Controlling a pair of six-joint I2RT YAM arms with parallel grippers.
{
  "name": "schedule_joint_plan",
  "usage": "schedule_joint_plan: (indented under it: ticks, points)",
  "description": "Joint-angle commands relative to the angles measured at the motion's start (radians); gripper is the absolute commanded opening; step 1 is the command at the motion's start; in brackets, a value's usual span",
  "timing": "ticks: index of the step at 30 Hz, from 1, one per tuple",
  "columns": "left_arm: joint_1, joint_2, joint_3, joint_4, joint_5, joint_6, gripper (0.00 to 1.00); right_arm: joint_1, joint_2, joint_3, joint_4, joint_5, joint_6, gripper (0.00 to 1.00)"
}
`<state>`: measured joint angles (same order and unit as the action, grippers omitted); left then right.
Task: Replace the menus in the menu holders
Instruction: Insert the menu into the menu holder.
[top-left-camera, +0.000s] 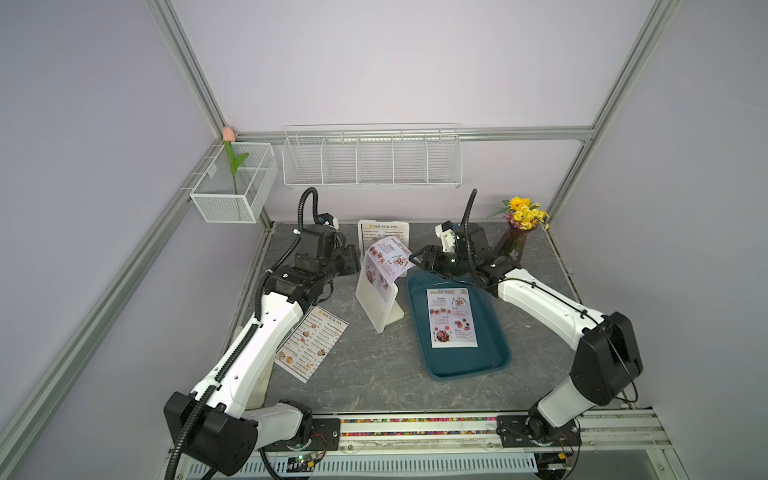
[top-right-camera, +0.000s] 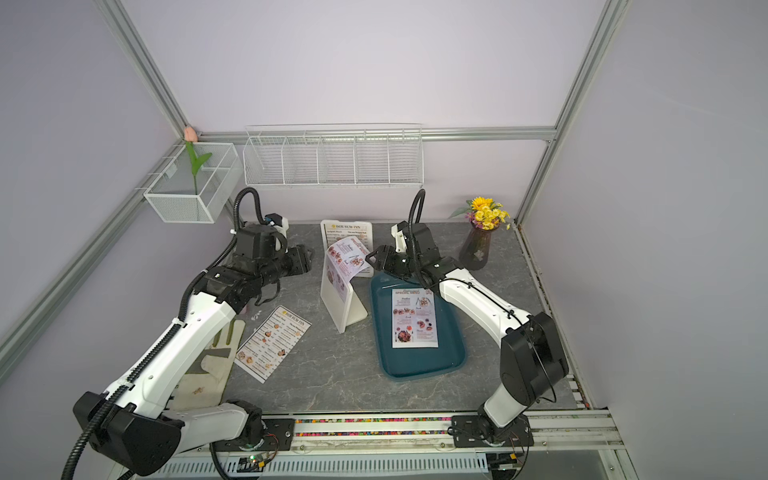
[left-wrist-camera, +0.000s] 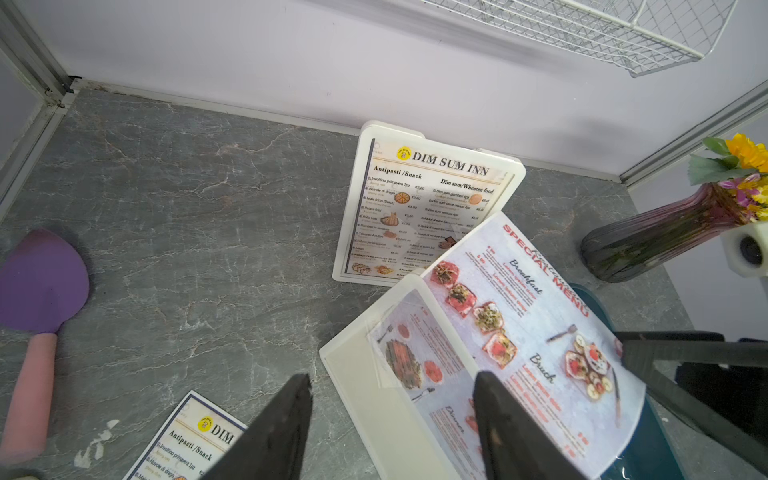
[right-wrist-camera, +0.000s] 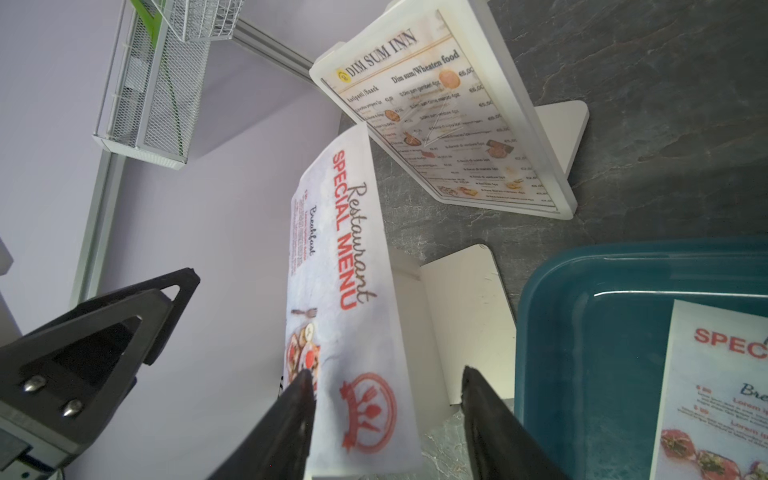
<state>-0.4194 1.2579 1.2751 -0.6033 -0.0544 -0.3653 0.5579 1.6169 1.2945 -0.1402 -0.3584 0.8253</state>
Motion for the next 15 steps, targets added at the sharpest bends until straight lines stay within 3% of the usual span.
schedule_joint_plan:
  ticks: [1, 6, 15]
  points:
    - [-0.004, -0.008, 0.015, 0.000, -0.015, 0.000, 0.65, 0.000, 0.008, 0.004, 0.059, -0.027, 0.018, 0.46]
    - [-0.003, -0.006, 0.013, 0.000, -0.016, 0.001, 0.65, 0.000, 0.004, -0.009, 0.113, -0.046, 0.033, 0.27]
    - [-0.004, -0.002, 0.014, 0.004, -0.013, -0.001, 0.65, 0.002, -0.011, -0.032, 0.169, -0.041, 0.030, 0.15]
